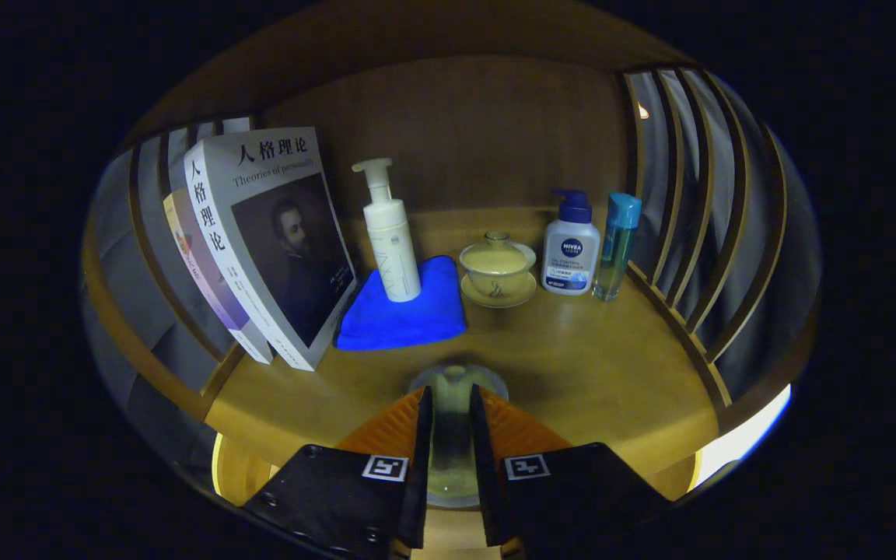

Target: Pull open the drawer, take out the items inside it, and place them on the countertop above the cabinet.

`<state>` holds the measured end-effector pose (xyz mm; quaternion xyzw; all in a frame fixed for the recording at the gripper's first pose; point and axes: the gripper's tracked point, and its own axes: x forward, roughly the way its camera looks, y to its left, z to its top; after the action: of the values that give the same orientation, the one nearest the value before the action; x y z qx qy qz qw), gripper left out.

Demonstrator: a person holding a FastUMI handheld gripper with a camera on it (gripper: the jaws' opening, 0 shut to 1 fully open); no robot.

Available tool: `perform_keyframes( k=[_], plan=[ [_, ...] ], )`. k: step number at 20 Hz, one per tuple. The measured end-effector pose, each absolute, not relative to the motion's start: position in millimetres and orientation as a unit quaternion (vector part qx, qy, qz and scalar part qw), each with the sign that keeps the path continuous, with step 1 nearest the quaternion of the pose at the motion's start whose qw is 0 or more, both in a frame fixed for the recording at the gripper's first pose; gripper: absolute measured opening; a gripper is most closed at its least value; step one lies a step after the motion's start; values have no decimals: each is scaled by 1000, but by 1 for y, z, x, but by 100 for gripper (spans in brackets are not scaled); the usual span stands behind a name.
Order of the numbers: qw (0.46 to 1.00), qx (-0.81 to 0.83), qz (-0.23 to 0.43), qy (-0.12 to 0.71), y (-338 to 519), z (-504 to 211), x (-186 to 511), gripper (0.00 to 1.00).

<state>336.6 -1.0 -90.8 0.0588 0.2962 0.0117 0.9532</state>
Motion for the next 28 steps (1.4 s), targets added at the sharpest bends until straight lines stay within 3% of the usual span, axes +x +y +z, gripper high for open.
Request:
perform_keyframes(
  k=[3, 8, 19, 23, 28],
  plan=[
    [961, 47, 16, 274, 1, -79, 328, 44],
    [987, 22, 18, 160, 7, -26, 281, 98],
    [998, 56, -8, -9, 6, 15, 137, 98],
    [997, 62, -32, -16, 1, -22, 91, 98],
    [998, 57, -13, 15, 15, -69, 55, 98]
  ],
)
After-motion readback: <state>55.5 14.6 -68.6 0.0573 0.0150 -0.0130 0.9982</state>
